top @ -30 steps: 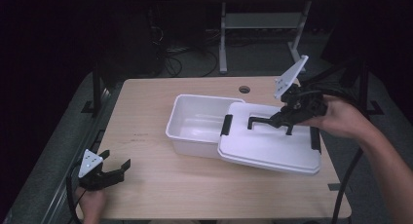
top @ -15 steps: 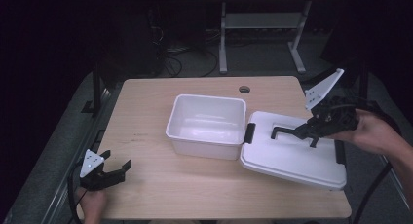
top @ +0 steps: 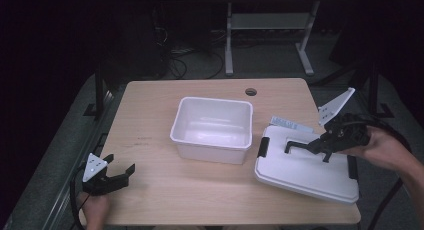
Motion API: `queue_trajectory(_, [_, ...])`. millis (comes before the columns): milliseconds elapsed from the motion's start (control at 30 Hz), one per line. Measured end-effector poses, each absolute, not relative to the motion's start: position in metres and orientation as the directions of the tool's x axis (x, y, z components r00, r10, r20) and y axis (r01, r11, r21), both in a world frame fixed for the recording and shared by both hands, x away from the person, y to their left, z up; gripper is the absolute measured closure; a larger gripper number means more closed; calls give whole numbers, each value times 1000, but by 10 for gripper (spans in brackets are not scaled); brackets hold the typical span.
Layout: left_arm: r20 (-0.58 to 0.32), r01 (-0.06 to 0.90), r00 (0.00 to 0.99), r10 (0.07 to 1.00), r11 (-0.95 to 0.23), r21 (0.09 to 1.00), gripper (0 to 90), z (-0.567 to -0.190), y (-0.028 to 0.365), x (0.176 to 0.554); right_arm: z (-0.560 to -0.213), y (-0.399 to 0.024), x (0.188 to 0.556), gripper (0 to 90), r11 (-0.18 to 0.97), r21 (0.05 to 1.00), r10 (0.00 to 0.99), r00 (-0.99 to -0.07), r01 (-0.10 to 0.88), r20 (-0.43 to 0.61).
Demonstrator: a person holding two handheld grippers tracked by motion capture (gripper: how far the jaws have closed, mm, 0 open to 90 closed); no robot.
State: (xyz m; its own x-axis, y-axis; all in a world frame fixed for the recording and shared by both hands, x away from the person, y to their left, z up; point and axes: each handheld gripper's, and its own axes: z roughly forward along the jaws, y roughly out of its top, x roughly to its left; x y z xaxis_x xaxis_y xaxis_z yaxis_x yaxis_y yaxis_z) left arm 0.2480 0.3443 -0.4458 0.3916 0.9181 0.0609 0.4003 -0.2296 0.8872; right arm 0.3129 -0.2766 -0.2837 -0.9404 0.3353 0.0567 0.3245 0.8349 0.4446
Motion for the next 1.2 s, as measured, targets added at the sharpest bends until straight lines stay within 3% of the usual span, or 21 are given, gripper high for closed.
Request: queue_trajectory(1200, [53,401,389,920,-221,889,137,-446,345,247,-382,-269,326,844,854,375,349,-931,361,104])
